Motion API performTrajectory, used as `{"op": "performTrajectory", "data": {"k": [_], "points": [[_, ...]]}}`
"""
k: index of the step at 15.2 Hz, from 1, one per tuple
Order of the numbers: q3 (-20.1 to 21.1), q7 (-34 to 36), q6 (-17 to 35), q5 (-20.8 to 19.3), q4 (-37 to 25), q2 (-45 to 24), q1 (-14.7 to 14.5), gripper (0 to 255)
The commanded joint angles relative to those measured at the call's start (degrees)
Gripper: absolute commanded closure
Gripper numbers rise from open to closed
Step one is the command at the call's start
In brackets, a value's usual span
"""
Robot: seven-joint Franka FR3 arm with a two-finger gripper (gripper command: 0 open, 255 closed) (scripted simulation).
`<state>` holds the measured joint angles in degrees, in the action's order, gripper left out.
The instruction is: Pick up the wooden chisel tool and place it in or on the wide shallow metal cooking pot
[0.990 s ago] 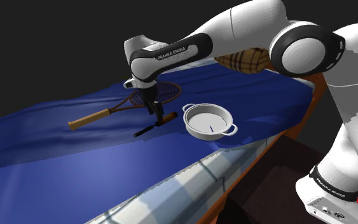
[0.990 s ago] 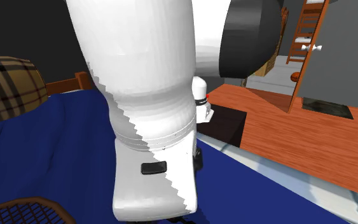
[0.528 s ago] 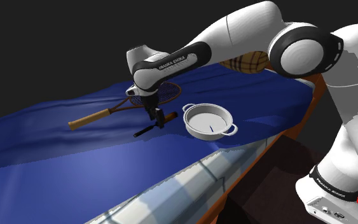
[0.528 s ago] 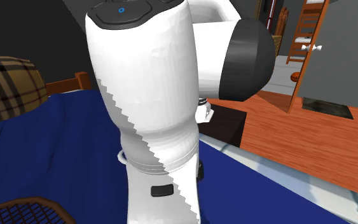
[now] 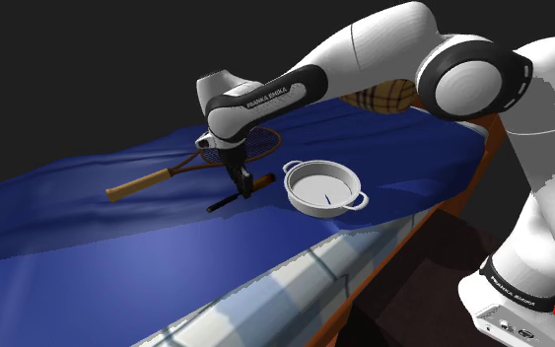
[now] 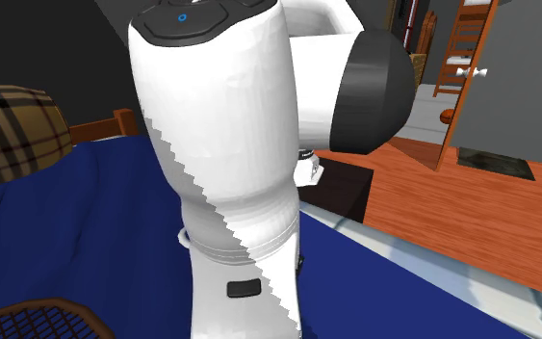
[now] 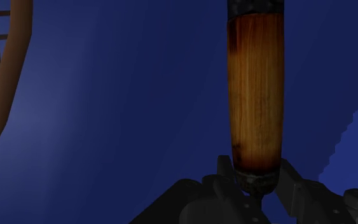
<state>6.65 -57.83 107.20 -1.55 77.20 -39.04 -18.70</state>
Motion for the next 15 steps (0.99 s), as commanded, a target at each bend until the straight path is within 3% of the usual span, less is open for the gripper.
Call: {"op": "performTrajectory", "data": {"k": [1,8,15], "points": [[0.02,0.00,-0.04,0.01,0.06,-0.06,-0.02,255],[0.02,0.00,-0.02,0.01,0.08,-0.05,-0.02,255],[0.14,0.05,-4.32,0.17,-2.44,1.74,-0.01,255]]}}
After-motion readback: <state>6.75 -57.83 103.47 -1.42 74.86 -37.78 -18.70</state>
